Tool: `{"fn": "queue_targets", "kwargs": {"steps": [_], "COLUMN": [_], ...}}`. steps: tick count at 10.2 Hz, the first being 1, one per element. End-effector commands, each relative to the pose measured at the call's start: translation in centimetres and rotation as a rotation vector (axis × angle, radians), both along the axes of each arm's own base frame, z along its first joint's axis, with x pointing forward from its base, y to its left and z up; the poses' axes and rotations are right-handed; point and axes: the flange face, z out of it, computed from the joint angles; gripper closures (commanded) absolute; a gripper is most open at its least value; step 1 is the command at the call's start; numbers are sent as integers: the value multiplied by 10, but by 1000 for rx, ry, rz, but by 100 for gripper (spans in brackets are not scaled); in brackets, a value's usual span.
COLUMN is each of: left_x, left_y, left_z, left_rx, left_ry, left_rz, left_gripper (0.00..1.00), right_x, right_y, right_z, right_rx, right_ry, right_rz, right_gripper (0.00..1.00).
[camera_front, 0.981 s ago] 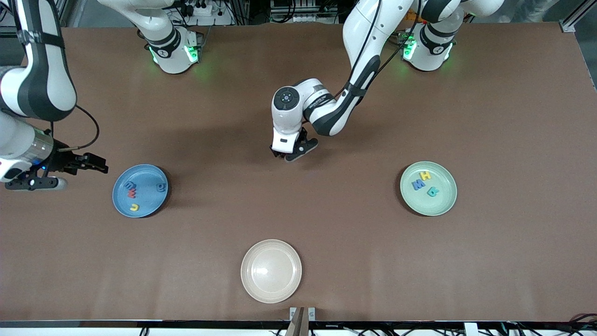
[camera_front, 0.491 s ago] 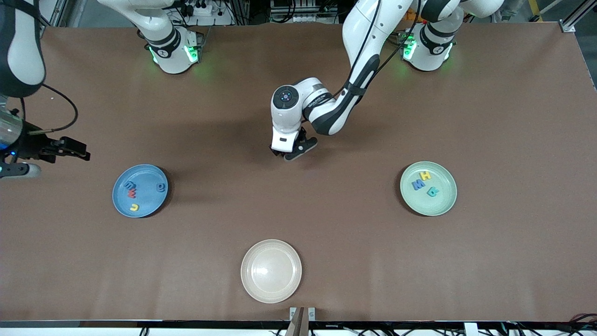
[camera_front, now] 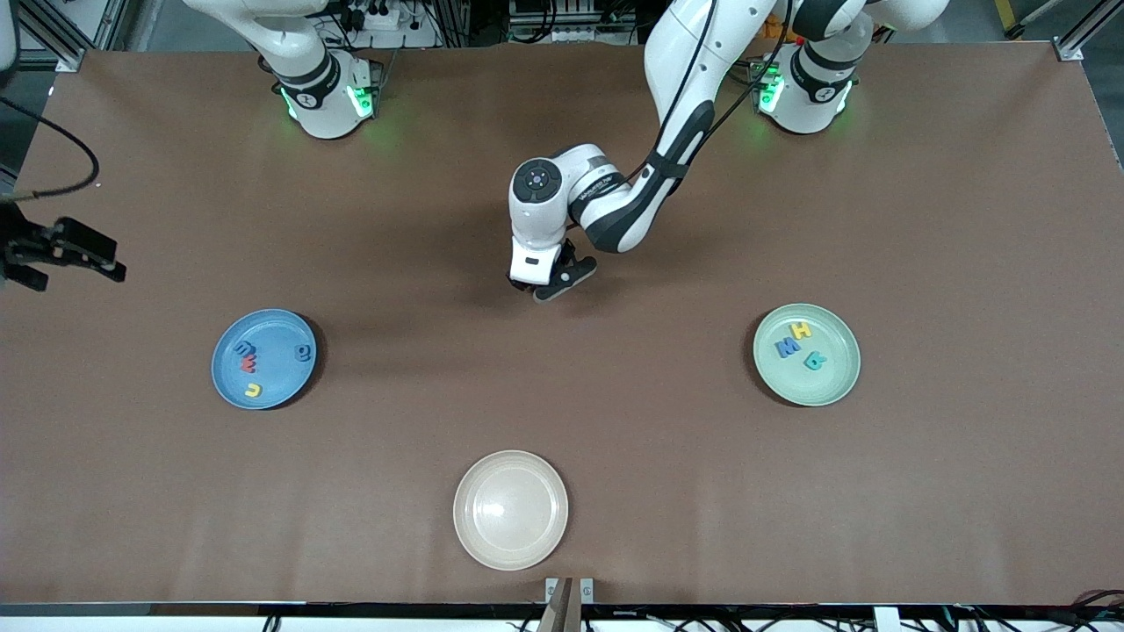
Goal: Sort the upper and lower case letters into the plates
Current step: 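Grasp the pink Q with the left gripper while the right gripper retracts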
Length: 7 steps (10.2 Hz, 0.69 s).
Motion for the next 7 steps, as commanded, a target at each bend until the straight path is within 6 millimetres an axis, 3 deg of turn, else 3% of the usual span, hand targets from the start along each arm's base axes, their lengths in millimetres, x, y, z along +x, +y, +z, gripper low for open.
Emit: {"fn": "queue_targets", "kwargs": {"steps": [1, 3, 4, 5, 6, 7], "left_x": [-4, -5, -5, -3, 2, 10], "left_y": [0, 0, 0, 1, 3, 7], "left_z": [0, 0, 0, 0, 3, 10], "left_rx": [8, 8, 8, 8, 5, 3], "left_ry": [-25, -25, -25, -25, -29, -33], "left_rz": [17, 13, 2, -1, 6, 3], "left_gripper": [71, 76, 76, 76, 80, 80], "right_x": [-8, -20, -23, -35, -38, -41], "right_y": [3, 5, 8, 15, 34, 35], "right_z": [11, 26, 25, 30, 30, 28], "right_rx": [-15, -15, -19, -17, -18, -19], "right_ry": [46, 43, 60, 81, 90, 94], "right_rz": [1, 4, 0, -55, -82, -93], "right_gripper": [0, 0, 0, 0, 0, 0]}}
